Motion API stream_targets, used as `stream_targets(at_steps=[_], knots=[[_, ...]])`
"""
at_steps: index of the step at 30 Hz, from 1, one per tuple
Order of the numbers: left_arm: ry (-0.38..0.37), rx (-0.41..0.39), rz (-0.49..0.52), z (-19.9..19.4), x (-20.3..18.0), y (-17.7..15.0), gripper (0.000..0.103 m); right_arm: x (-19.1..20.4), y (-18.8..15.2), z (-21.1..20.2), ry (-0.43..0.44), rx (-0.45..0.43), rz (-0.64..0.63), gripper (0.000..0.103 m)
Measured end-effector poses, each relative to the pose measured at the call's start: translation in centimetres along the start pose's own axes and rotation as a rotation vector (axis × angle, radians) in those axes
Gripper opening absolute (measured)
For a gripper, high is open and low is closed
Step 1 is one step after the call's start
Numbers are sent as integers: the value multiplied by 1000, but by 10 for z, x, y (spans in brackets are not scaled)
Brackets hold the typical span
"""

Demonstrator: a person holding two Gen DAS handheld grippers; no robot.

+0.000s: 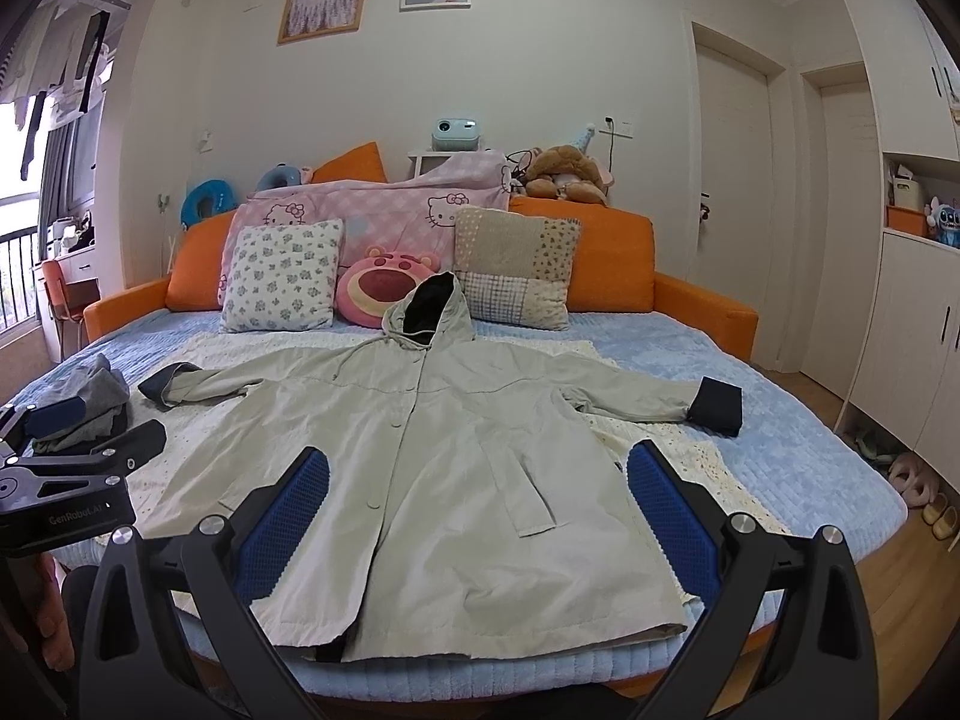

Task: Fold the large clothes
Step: 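Grasp the black cuff of the jacket sleeve with the right tool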

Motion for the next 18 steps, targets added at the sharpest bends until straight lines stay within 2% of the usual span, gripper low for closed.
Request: stream_targets(at_steps=[8, 16, 18], knots=[[-65, 43, 65, 56, -40, 30, 100, -24, 9, 27, -58, -14, -33, 99], [-125, 43, 122, 120, -104, 74, 100, -82, 36, 80, -140, -34, -12, 99], [-168, 55, 141, 139, -123, 83, 100, -100, 42, 99, -156, -26, -4, 99]])
Point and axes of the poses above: each gripper's, at about its wrist camera, not at the fingertips, and z roughly the way its jaws point, x to its left, y to its top, the point moved 6 cm from there along z, roughly the way its jaws point, and after that the axes turned 4 degrees about x, right-handed, at the moved point
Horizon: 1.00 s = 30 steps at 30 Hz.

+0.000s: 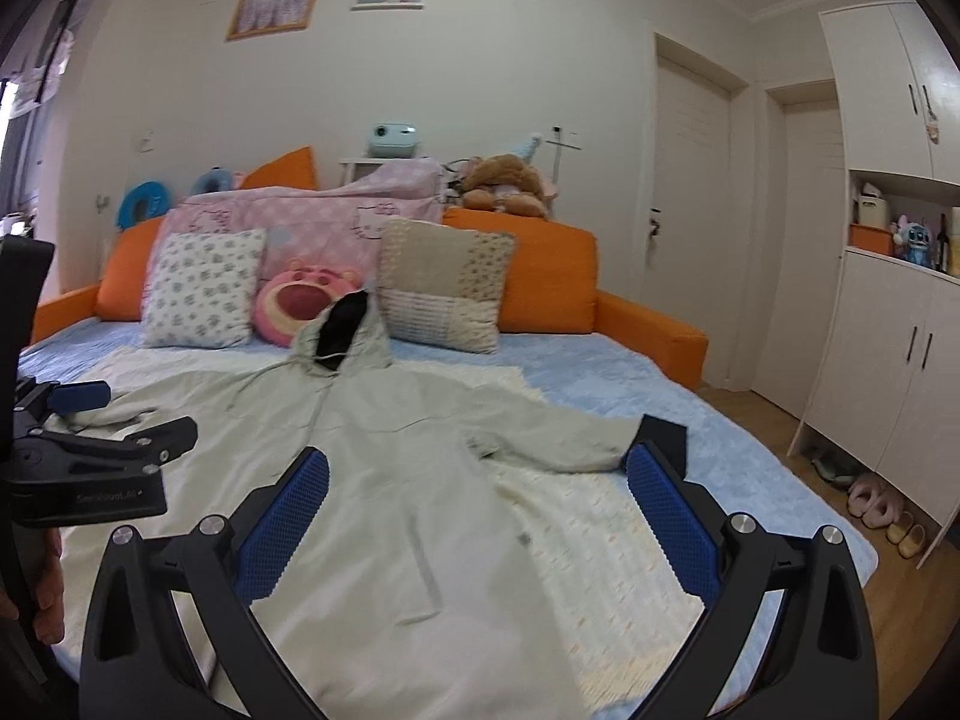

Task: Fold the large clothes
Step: 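Grasp the black cuff of the jacket sleeve with the right tool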

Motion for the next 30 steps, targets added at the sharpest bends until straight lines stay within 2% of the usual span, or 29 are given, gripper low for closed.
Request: stream_targets(at_steps=[2, 6, 8, 11, 14, 16, 18, 22, 27, 28, 29, 30], knots=[[-74, 25, 29, 29, -18, 13, 100, -17, 6, 24, -5, 3, 15, 99], [-97, 72, 49, 93, -45, 38, 100, -59, 13, 85, 23, 77, 78, 99], [-139, 110, 39, 132, -56, 49, 100, -83, 14, 117, 41, 131, 133, 99], [-205, 237, -9, 210, -68, 62, 100, -126, 13, 173, 74, 224, 236, 99], [-209, 313, -76, 261, -73, 68, 100, -170, 7, 216, 83, 306, 365, 99], [-240, 346, -127, 293, -80, 73, 100, -200, 3, 245, 56, 357, 416, 99], [-253, 382, -144, 318, -88, 77, 100, -221, 1, 268, 28, 397, 424, 99], [-263, 418, -122, 352, -111, 82, 100, -257, -10, 317, 50, 530, 484, 99], [-326, 409, -123, 368, -132, 84, 100, -299, -33, 372, 34, 660, 599, 99], [-328, 421, -128, 374, -136, 80, 94, -305, -40, 382, 26, 693, 616, 99], [-324, 440, -132, 380, -140, 77, 71, -308, -46, 390, 18, 719, 627, 99], [-311, 470, -141, 387, -143, 71, 64, -312, -55, 398, 22, 748, 652, 99]])
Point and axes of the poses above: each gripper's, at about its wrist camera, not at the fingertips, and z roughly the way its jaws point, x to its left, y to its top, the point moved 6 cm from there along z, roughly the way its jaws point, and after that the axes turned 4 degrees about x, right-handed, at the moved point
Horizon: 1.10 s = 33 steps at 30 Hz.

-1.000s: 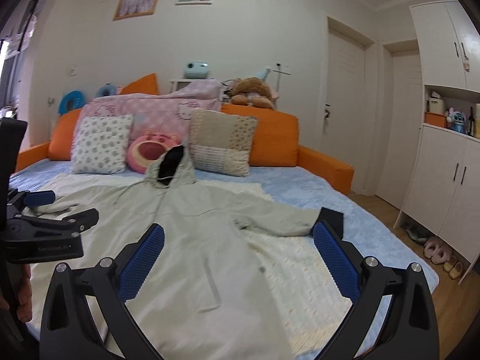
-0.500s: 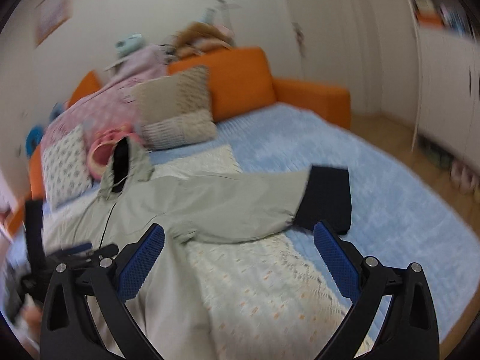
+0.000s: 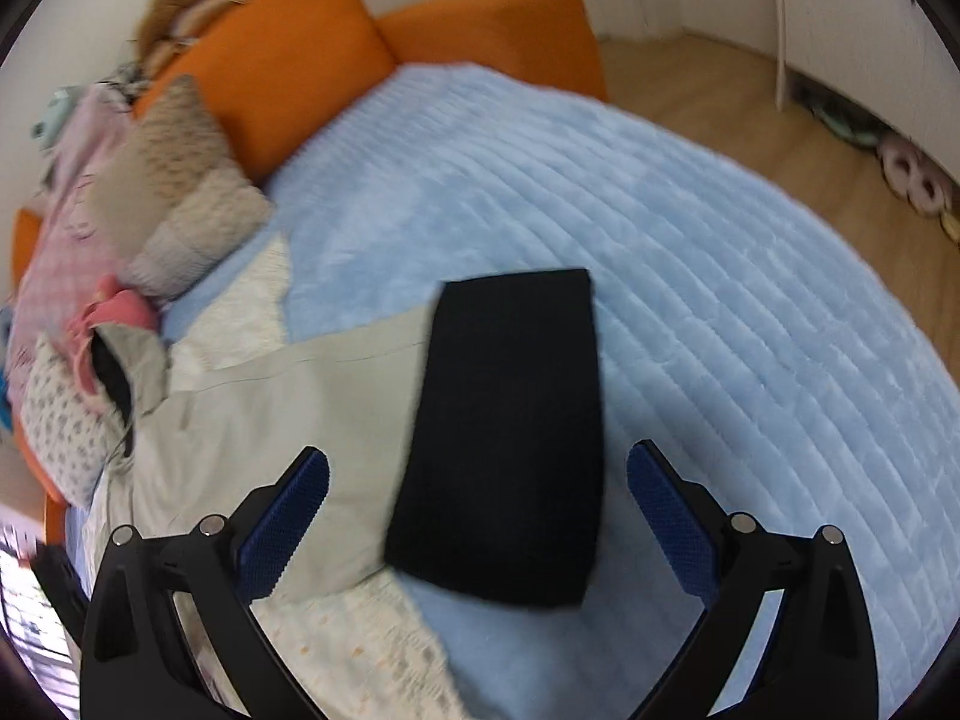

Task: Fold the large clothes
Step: 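Grasp the black cuff of the jacket sleeve with the right tool, then carry the sleeve across the jacket body with the right tool and release it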

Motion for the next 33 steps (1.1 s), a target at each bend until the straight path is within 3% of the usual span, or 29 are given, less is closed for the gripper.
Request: stream_targets(at_steps=[5, 8, 10, 11, 15, 17, 22, 25, 29, 31, 33], knots=[[24, -28, 8, 12, 2, -9, 67, -16, 1, 35, 69, 98, 104, 96], [24, -62, 21, 12, 3, -14, 65, -10, 1, 39, 61, 91, 95, 70], [16, -93, -4, 10, 6, -17, 59, -6, 3, 40, 37, 90, 83, 52], [4, -117, -33, 7, 10, -18, 54, -3, 2, 38, 57, 105, 84, 36], [-36, -193, -109, -3, 15, -28, 39, 5, 5, 24, 101, 93, 77, 16], [-49, -240, -152, -11, 18, -35, 31, 12, 5, 18, 114, 88, 61, 13], [-147, -323, -291, -33, 33, -45, 26, 22, 3, 9, 60, 69, 34, 13], [-97, -350, -285, -50, 44, -33, 26, 22, 9, 0, 72, 46, 58, 12], [-12, -151, -257, -18, 51, -15, 23, 34, 27, -30, 100, -12, 66, 11], [17, -98, -243, 0, 54, -15, 20, 51, 35, -45, 112, -33, 36, 10], [91, -124, -154, 9, 48, -17, 18, 76, 41, -63, 112, -53, -18, 10]])
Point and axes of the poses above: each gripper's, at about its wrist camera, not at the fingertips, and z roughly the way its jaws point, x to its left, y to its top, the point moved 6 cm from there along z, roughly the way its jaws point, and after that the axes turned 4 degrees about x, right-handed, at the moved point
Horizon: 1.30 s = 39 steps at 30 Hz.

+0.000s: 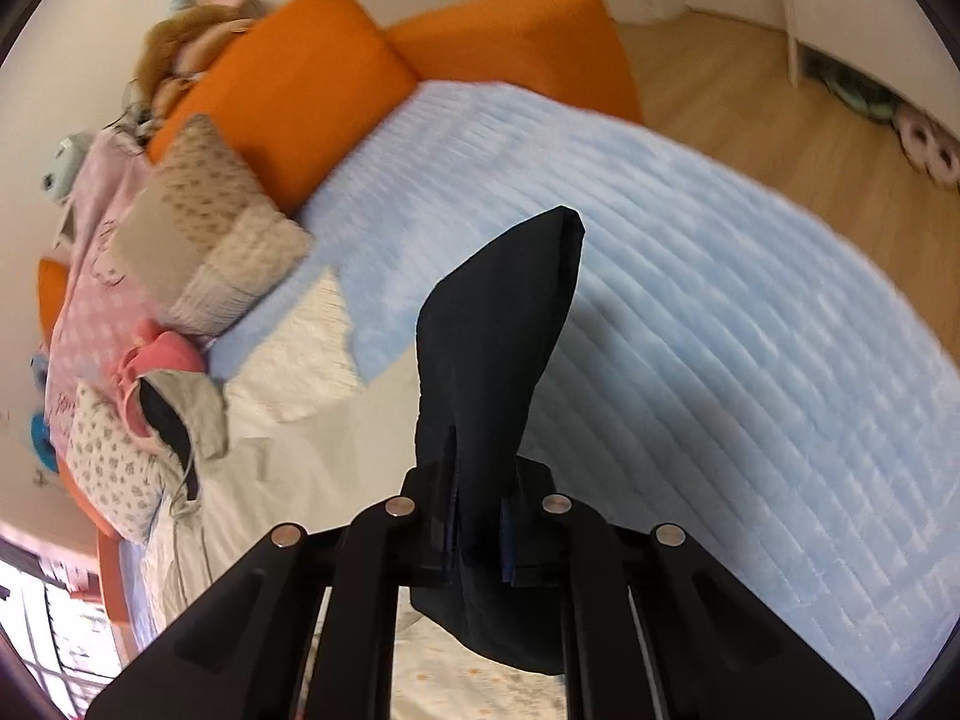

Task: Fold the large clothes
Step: 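Carry the sleeve across the jacket body with the right tool and release it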

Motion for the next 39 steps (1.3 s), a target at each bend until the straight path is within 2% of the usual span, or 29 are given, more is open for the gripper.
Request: stream_targets(at_steps=[2, 4, 10, 13, 16, 19, 22, 26, 29, 31, 34, 39], knots=[[82, -47, 94, 0, -9, -6, 18, 32, 3, -12, 15, -9, -46, 10], [114, -56, 117, 1, -10, -8, 18, 64, 4, -21, 41, -16, -79, 10], [76, -83, 104, -4, -5, -20, 18, 209, -21, -36, 132, -9, -267, 9], [53, -74, 94, -8, -9, -23, 18, 299, -56, -33, 173, 19, -385, 9], [10, -60, 91, -19, -10, -38, 18, 364, -89, -21, 197, 36, -460, 9], [-29, -31, 89, -29, -5, -55, 18, 429, -139, 14, 204, 86, -544, 9], [-76, 19, 87, -40, 4, -73, 20, 471, -186, 63, 189, 154, -595, 9], [-130, 26, 134, -53, 15, -93, 20, 497, -250, 130, 127, 242, -661, 9], [-166, 23, 121, -53, 22, -94, 20, 498, -295, 181, 54, 288, -684, 9], [-164, 19, 121, -51, 24, -93, 20, 494, -326, 213, -3, 299, -700, 9], [-171, 16, 121, -52, 24, -95, 20, 495, -357, 240, -43, 281, -698, 9], [-202, 19, 104, -51, 24, -96, 20, 496, -389, 255, -144, 216, -750, 14]])
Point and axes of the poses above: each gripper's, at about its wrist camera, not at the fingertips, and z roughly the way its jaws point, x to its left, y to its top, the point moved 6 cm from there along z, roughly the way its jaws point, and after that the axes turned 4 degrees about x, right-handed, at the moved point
